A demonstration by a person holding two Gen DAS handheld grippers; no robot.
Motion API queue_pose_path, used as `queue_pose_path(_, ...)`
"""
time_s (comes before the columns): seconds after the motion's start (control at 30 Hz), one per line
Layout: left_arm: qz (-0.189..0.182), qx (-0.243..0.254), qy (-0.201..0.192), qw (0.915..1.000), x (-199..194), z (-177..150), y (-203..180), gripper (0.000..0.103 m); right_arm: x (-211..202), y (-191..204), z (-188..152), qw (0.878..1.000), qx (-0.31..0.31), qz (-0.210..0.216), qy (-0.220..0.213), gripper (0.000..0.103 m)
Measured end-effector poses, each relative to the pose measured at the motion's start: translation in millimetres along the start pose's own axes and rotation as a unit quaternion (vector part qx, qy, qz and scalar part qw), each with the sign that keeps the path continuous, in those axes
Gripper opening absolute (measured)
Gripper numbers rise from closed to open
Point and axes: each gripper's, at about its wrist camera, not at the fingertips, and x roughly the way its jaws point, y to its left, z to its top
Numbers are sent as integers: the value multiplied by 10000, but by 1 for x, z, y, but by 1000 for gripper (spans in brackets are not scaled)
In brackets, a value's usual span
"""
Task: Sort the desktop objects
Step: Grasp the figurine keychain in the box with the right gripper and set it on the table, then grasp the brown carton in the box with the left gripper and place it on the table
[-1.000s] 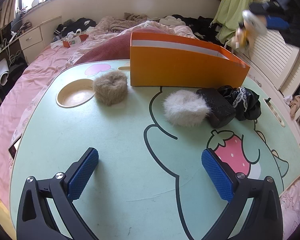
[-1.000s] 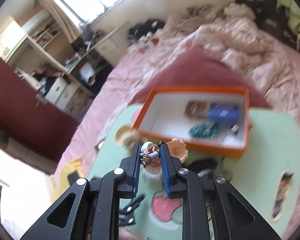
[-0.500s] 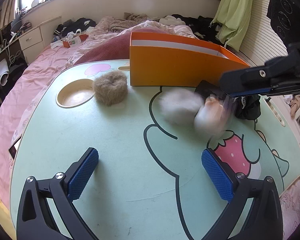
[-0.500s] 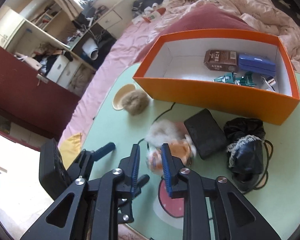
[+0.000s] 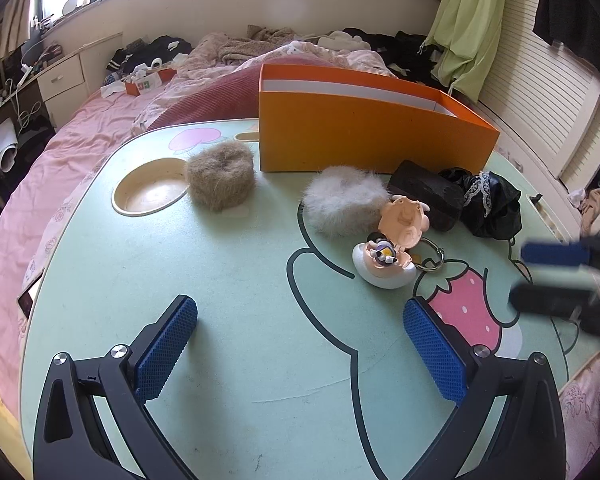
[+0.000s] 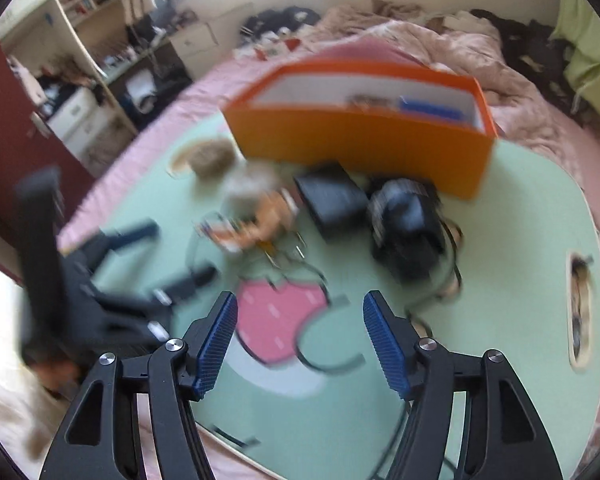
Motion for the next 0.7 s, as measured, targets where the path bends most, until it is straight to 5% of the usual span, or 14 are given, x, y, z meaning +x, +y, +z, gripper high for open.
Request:
queue_pose_path(0.1, 10, 9, 6, 10000, 0, 0, 1, 103, 12, -4, -17, 9991, 17, -430, 5, 66)
queue_pose_path(0.2, 41, 31, 23, 10000, 0, 0, 0, 103, 20, 1, -24, 9943, -214, -1040, -97, 102)
queue_pose_path(0.7, 177, 60, 115, 9998, 2, 1, -1, 103, 24, -2, -26, 9951, -182, -956, -197, 103)
